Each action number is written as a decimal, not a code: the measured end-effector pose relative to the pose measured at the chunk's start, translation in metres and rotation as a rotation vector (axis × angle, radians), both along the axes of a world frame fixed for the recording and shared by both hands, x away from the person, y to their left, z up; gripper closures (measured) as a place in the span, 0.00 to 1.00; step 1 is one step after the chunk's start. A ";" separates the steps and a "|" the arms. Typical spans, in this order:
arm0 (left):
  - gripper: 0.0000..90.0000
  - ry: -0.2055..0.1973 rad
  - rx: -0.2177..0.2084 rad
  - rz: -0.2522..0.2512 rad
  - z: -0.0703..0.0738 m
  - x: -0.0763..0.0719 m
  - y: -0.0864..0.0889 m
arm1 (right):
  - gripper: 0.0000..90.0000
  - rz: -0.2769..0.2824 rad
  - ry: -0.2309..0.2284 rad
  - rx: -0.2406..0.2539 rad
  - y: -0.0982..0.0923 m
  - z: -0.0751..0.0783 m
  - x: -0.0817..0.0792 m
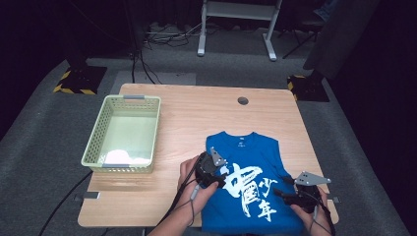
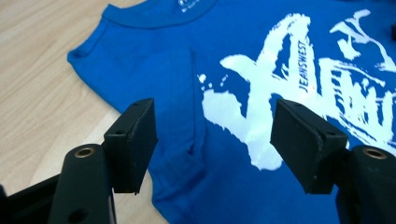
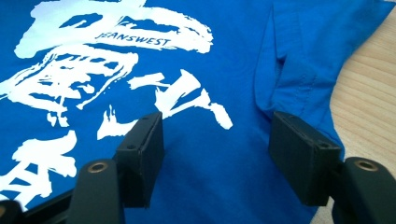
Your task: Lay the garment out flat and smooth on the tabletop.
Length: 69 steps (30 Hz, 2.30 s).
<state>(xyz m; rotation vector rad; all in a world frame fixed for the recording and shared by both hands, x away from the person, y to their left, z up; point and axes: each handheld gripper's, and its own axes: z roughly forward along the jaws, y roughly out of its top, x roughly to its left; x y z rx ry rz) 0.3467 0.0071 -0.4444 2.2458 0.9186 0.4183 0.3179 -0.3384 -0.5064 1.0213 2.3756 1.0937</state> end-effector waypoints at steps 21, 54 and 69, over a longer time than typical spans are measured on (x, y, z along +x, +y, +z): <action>0.34 -0.057 0.030 0.035 0.017 0.042 -0.014 | 0.40 0.000 0.000 0.000 0.000 0.000 0.000; 0.47 0.069 0.070 -0.001 -0.028 0.086 -0.051 | 0.41 -0.004 -0.001 0.000 0.000 0.000 0.000; 0.98 0.078 0.133 -0.080 -0.029 0.083 -0.051 | 0.42 -0.007 -0.002 0.001 0.000 0.000 0.000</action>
